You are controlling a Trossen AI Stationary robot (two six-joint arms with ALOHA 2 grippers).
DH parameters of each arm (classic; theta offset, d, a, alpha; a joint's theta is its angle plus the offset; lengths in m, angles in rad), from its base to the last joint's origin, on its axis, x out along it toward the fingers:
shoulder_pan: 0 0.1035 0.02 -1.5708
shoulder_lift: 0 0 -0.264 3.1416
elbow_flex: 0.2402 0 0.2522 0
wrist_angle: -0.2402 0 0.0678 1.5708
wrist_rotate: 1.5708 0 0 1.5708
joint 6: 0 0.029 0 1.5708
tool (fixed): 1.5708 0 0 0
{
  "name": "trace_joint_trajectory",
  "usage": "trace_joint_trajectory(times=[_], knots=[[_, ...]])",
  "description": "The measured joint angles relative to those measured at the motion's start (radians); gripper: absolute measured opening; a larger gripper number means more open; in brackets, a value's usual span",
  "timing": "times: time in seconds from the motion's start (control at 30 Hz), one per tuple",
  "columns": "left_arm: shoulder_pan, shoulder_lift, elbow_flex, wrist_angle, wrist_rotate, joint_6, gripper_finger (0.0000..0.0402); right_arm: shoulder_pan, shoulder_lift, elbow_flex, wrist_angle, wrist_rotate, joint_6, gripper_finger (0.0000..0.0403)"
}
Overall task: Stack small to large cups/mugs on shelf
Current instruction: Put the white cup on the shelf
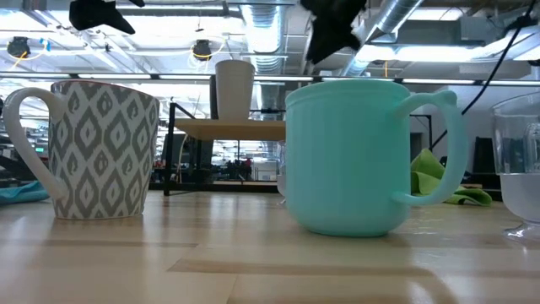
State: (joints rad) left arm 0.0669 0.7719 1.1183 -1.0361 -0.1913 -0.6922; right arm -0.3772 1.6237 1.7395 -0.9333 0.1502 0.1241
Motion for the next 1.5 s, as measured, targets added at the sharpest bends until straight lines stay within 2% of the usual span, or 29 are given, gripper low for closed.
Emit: trace_joint_trajectory(times=[0.13, 0.33, 0.47, 0.7, 0.9, 1.5], knots=[[0.000, 0.000, 0.000, 0.000, 0.000, -0.007, 0.0261, 0.030, 0.052, -0.098, 0.198, -0.018, -0.019, 0.0118], [0.000, 0.000, 0.000, 0.000, 0.000, -0.028, 0.0261, 0.034, 0.162, -0.100, 0.368, -0.020, -0.019, 0.0116], [0.000, 0.000, 0.000, -0.001, 0.000, -0.044, 0.0261, 0.029, 0.212, -0.101, 0.420, -0.030, -0.019, 0.0116], [0.000, 0.000, 0.000, -0.002, -0.006, -0.053, 0.0261, 0.032, 0.248, -0.101, 0.481, -0.101, -0.019, 0.0116], [0.000, 0.000, 0.000, -0.002, -0.008, -0.052, 0.0261, 0.035, 0.247, -0.101, 0.541, -0.101, -0.018, 0.0116], [0.000, 0.000, 0.000, -0.002, -0.026, -0.089, 0.0261, 0.035, 0.297, -0.102, 0.567, -0.102, 0.007, 0.0117]])
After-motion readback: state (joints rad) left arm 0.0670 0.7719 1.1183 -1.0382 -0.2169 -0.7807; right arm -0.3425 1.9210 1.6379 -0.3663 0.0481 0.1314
